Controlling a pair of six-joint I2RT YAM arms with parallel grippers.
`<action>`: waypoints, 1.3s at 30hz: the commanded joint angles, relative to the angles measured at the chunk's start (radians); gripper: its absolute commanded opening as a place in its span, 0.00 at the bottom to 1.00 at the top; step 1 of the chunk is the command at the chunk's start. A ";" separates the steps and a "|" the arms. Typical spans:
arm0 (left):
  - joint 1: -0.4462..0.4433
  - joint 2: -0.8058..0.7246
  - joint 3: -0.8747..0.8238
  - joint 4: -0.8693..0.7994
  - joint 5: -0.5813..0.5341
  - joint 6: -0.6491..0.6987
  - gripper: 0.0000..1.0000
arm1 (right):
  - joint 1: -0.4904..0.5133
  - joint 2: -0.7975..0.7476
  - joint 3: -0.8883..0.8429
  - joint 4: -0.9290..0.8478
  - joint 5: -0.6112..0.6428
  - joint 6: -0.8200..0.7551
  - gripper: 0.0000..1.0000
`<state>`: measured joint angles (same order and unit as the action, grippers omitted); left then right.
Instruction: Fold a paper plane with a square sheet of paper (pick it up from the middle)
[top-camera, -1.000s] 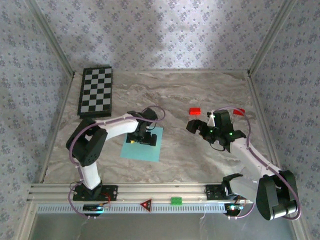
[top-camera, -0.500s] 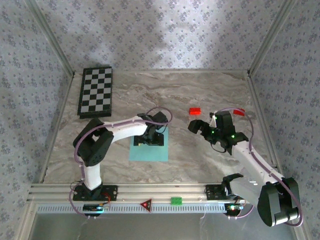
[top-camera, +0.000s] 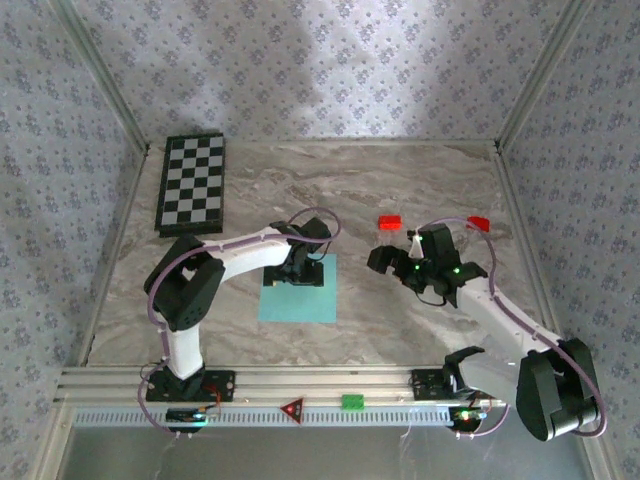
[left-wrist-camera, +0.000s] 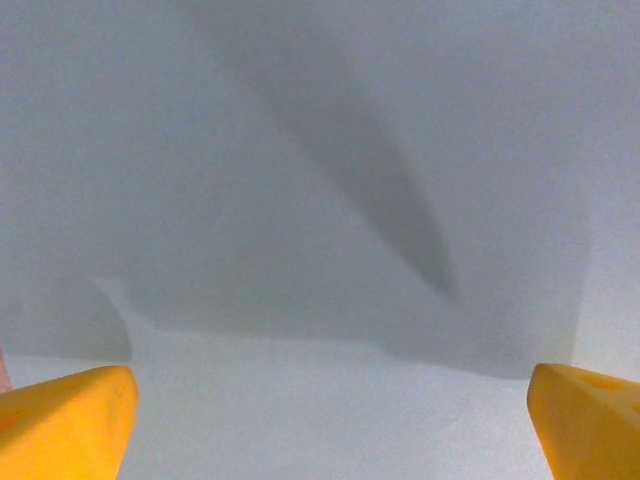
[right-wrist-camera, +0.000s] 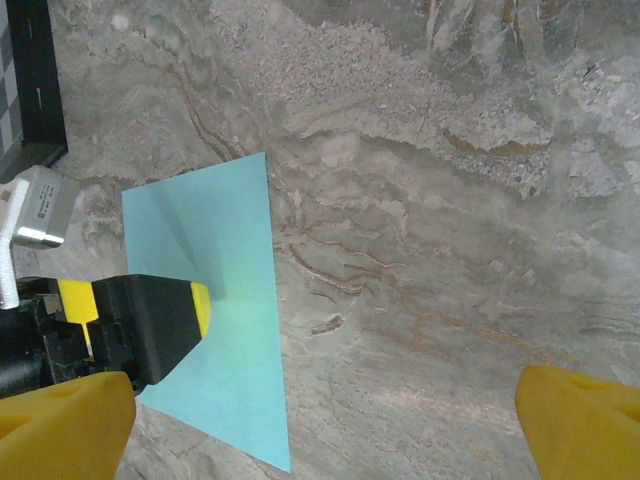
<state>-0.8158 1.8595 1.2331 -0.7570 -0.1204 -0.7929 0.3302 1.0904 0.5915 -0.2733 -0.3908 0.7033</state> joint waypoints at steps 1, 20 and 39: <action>-0.006 0.020 0.038 -0.017 0.011 0.036 1.00 | 0.007 0.008 0.021 -0.008 0.010 -0.003 1.00; -0.016 0.095 -0.037 0.045 0.041 0.032 0.97 | 0.011 0.008 0.013 -0.026 0.034 -0.002 1.00; -0.044 -0.005 -0.042 0.103 0.007 0.038 0.50 | 0.012 -0.039 0.024 -0.126 0.215 0.087 1.00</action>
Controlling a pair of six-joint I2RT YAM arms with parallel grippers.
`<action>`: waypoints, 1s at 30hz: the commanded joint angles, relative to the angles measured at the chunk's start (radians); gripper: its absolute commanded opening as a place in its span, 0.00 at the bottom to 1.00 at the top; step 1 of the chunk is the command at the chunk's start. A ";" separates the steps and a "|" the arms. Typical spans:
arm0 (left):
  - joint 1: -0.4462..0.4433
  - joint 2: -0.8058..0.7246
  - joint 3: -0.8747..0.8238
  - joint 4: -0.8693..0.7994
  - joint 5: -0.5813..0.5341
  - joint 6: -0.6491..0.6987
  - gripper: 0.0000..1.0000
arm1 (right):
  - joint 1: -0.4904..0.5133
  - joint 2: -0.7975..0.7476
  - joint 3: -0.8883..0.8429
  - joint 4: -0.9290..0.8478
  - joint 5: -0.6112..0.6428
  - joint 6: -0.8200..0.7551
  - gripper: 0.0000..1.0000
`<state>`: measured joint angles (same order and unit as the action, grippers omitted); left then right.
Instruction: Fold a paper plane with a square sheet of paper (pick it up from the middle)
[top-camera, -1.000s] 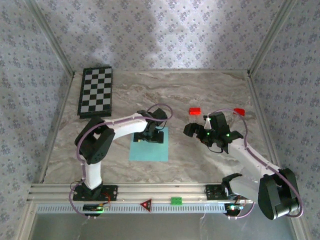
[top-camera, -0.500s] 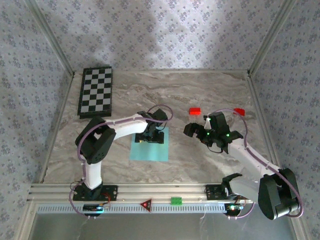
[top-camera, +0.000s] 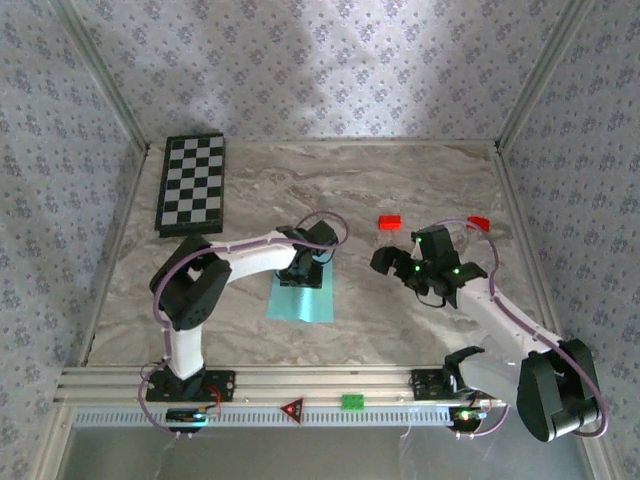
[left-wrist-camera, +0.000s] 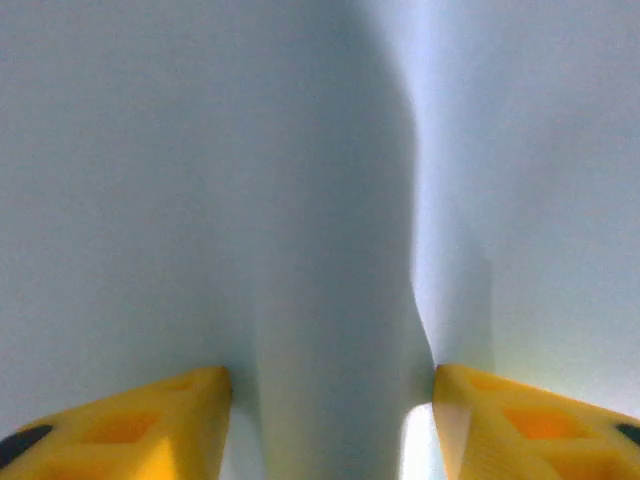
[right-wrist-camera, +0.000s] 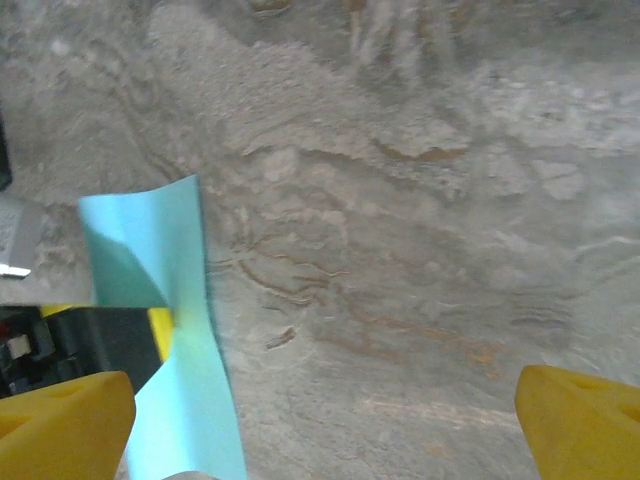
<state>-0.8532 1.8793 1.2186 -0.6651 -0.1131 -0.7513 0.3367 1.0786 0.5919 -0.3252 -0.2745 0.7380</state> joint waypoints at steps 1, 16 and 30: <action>-0.007 -0.028 -0.025 0.014 0.003 -0.002 0.50 | 0.006 -0.033 0.021 -0.082 0.111 0.055 1.00; -0.006 -0.134 -0.061 0.091 0.055 -0.025 0.35 | -0.038 -0.074 0.010 -0.139 0.119 0.078 1.00; -0.003 -0.204 -0.076 0.165 0.161 -0.056 0.36 | -0.073 -0.137 -0.024 -0.118 0.091 0.100 1.00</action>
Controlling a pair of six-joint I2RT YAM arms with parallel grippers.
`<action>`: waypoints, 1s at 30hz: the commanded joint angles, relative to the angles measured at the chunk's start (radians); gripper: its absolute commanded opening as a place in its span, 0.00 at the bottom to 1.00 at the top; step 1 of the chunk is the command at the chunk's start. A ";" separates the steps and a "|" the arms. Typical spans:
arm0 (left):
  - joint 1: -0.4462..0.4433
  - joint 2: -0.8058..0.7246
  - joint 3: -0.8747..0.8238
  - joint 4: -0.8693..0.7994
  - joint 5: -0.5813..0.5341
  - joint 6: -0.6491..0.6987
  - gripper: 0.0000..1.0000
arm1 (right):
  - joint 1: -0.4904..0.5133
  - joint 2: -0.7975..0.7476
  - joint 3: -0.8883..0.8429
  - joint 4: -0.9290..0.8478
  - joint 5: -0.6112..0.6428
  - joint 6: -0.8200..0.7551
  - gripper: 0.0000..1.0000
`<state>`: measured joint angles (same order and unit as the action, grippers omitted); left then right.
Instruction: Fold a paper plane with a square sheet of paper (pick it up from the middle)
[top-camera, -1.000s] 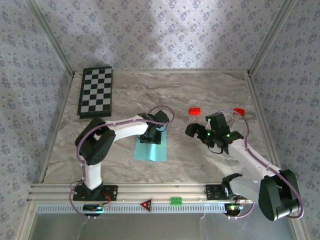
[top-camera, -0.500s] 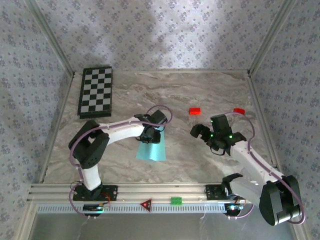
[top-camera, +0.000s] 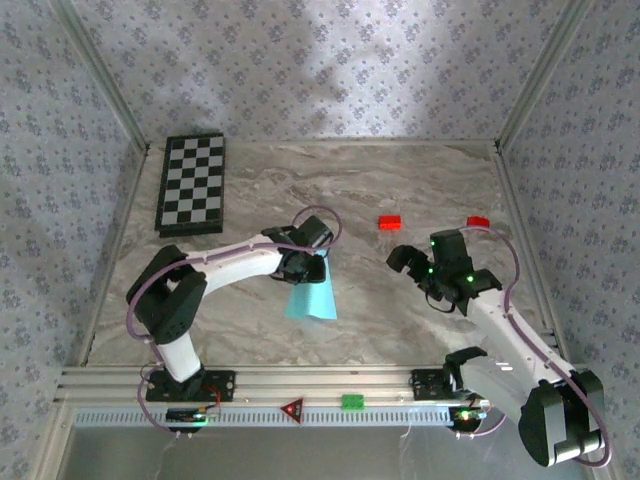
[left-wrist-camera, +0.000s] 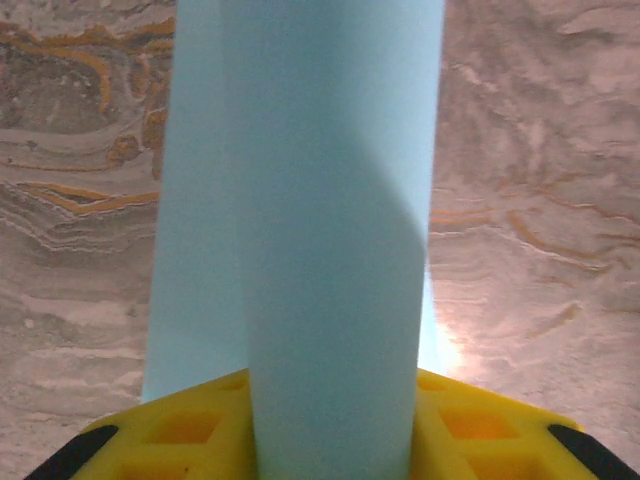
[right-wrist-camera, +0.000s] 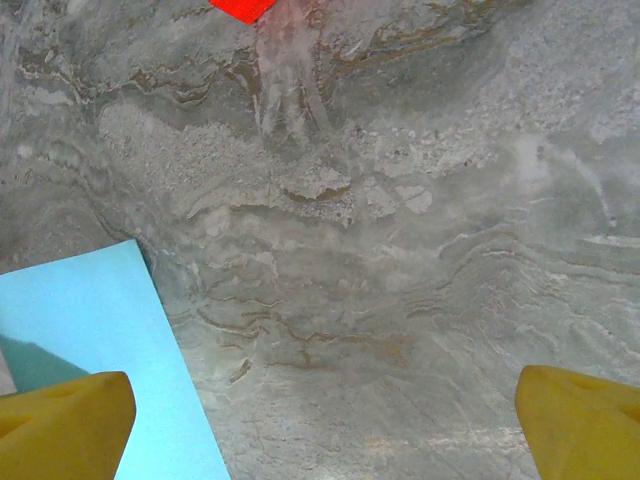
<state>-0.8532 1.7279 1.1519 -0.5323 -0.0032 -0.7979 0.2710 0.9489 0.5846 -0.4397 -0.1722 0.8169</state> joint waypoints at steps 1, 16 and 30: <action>-0.001 -0.063 -0.017 0.051 0.069 -0.011 0.36 | -0.009 -0.004 -0.017 -0.002 -0.016 0.022 1.00; 0.092 -0.143 -0.166 0.369 0.397 -0.068 0.35 | -0.014 -0.036 -0.036 0.030 -0.027 0.035 1.00; 0.122 -0.047 -0.224 0.519 0.543 -0.105 0.35 | 0.004 -0.021 -0.057 0.179 -0.124 0.029 1.00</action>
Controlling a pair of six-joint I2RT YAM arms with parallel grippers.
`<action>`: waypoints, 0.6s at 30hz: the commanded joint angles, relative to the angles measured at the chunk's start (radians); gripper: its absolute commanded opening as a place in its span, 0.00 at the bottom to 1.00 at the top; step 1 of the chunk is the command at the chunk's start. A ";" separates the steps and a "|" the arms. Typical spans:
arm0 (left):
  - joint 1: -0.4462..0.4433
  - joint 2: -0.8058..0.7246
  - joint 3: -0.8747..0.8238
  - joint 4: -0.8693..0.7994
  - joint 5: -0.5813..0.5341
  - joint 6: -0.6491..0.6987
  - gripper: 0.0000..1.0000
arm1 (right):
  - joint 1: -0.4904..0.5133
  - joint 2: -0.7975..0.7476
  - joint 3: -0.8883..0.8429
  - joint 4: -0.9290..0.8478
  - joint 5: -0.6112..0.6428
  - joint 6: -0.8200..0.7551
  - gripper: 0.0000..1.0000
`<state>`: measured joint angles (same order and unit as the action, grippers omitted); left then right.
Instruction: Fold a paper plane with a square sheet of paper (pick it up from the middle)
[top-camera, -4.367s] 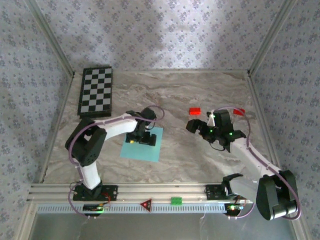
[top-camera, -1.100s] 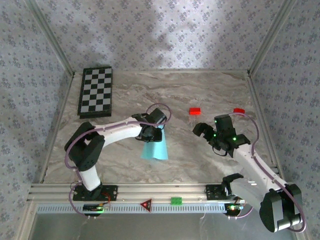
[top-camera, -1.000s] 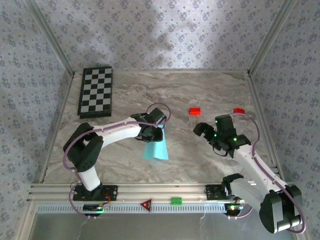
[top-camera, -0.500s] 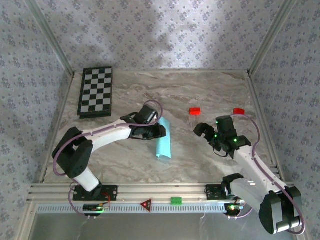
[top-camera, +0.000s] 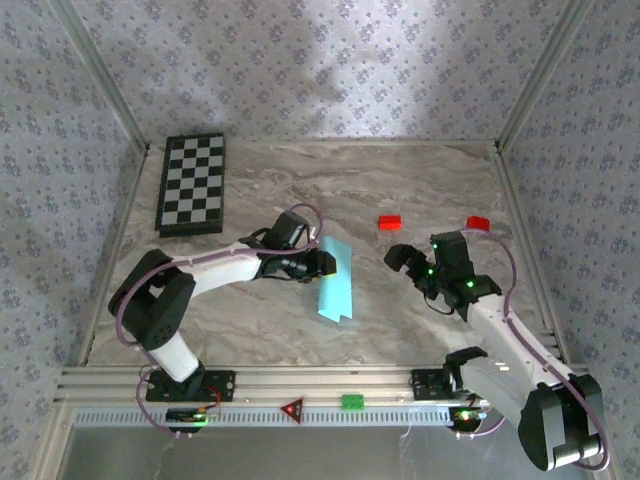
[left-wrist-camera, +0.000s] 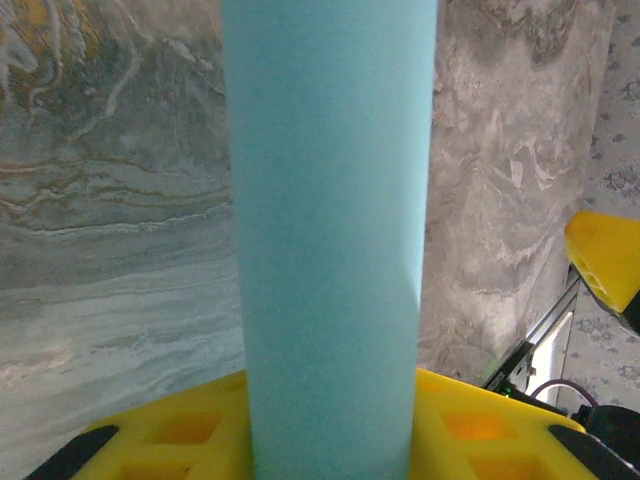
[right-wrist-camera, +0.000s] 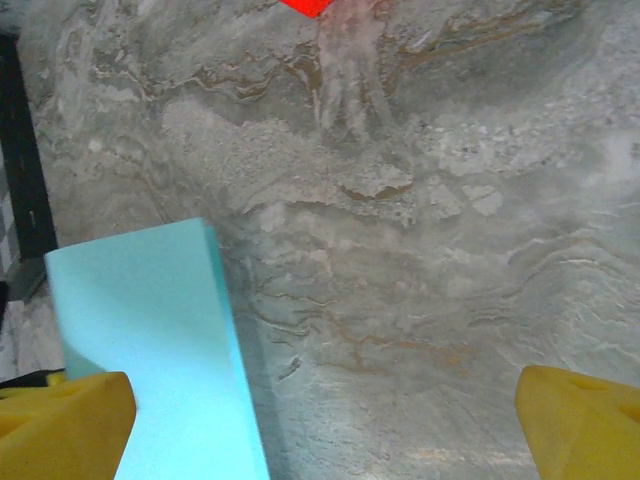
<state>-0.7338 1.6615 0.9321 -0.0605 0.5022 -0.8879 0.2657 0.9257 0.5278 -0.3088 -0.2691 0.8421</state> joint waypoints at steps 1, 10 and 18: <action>0.003 0.025 -0.013 0.069 0.035 -0.028 0.35 | 0.014 0.005 0.005 0.048 -0.024 -0.001 1.00; 0.006 0.065 -0.049 0.089 -0.063 -0.046 0.35 | 0.031 0.086 0.010 0.094 -0.103 -0.038 1.00; 0.004 0.109 -0.016 -0.005 -0.108 0.007 0.40 | 0.113 0.095 0.034 0.061 0.059 -0.054 1.00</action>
<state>-0.7330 1.7565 0.8772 0.0071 0.4339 -0.9283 0.3500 1.0138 0.5289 -0.2028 -0.3126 0.8097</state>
